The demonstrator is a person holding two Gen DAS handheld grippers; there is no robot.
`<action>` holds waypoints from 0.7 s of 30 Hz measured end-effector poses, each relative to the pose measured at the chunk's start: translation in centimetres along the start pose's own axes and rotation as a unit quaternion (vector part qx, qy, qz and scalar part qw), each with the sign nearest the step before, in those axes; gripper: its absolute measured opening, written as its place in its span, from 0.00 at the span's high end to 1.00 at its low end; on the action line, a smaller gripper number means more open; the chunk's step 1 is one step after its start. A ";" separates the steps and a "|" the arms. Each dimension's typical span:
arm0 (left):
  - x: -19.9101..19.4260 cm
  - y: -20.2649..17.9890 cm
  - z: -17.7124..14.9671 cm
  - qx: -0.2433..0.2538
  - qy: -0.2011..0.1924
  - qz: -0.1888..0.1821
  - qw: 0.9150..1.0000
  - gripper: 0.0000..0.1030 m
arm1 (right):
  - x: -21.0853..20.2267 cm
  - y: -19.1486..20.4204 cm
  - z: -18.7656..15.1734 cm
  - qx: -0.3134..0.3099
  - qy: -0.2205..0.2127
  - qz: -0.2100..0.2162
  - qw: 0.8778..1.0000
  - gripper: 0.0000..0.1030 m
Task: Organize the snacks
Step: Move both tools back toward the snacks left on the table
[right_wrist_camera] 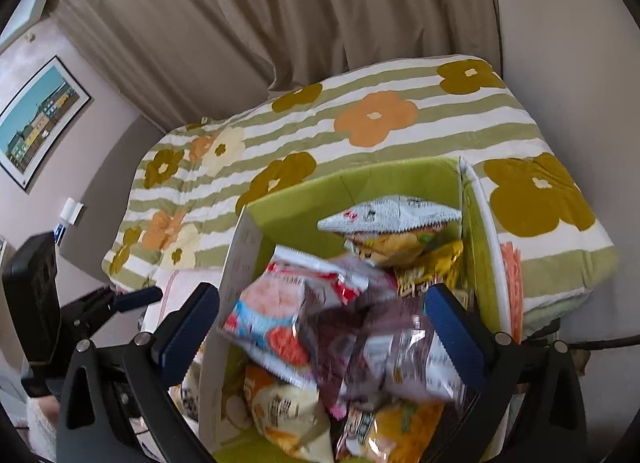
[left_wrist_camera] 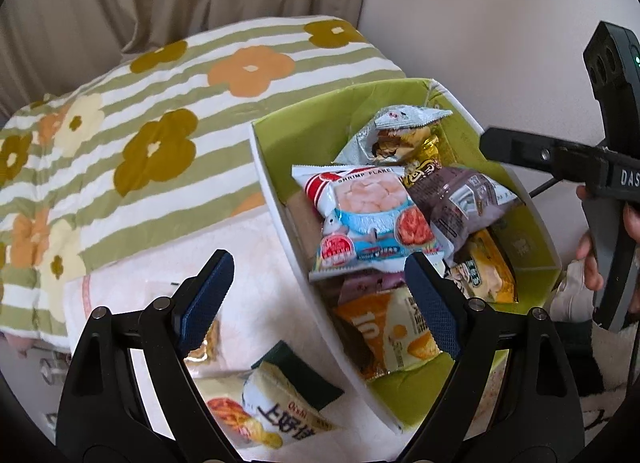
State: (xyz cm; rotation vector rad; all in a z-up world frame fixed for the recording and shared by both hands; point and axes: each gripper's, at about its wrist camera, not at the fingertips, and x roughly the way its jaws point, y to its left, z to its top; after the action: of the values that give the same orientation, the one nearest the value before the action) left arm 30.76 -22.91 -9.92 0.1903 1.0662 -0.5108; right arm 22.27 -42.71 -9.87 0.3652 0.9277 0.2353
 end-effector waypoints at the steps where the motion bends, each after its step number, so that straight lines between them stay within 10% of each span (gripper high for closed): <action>1: -0.5 -0.2 -0.2 0.000 -0.004 0.004 1.000 0.16 | -0.4 0.2 -0.2 -0.001 -0.002 0.004 1.000 0.00; 21: -12.1 5.6 -10.0 -0.075 -0.053 0.074 0.993 0.16 | -6.0 9.8 -6.1 -0.091 -0.050 0.035 0.994 0.00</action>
State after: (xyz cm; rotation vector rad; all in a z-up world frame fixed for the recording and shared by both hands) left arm 21.02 -10.50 -4.71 0.1075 0.9746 -0.3013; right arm 13.49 -34.57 -4.81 0.2387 0.7893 0.3612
